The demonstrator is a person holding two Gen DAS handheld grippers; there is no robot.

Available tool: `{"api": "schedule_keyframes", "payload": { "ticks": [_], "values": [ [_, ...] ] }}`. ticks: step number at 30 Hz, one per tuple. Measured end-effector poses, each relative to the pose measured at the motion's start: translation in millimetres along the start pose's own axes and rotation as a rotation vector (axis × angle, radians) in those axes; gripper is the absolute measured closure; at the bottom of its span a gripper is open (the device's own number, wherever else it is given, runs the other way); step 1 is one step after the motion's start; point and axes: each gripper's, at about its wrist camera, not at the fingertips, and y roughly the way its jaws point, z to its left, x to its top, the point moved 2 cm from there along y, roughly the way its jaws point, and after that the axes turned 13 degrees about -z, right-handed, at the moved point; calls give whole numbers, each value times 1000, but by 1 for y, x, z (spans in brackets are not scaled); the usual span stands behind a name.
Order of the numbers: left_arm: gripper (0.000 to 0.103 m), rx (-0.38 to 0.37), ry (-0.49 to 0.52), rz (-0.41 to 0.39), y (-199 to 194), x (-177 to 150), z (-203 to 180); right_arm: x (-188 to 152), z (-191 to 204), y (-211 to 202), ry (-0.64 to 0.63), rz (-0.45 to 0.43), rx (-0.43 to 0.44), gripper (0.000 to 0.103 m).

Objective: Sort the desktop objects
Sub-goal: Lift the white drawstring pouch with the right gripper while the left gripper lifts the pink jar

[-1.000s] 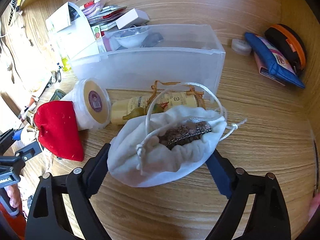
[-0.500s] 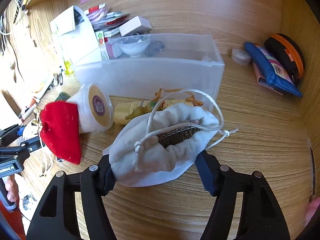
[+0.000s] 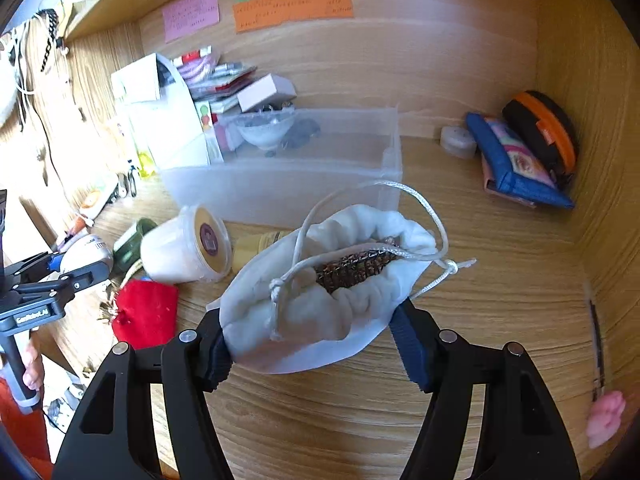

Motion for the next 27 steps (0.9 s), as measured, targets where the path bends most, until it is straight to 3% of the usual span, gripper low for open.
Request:
{"api": "schedule_keyframes", "payload": {
  "ticks": [27],
  "values": [
    [39, -136, 35, -132, -2, 104, -42, 70, -2, -27, -105, -160, 1, 39]
  ]
}}
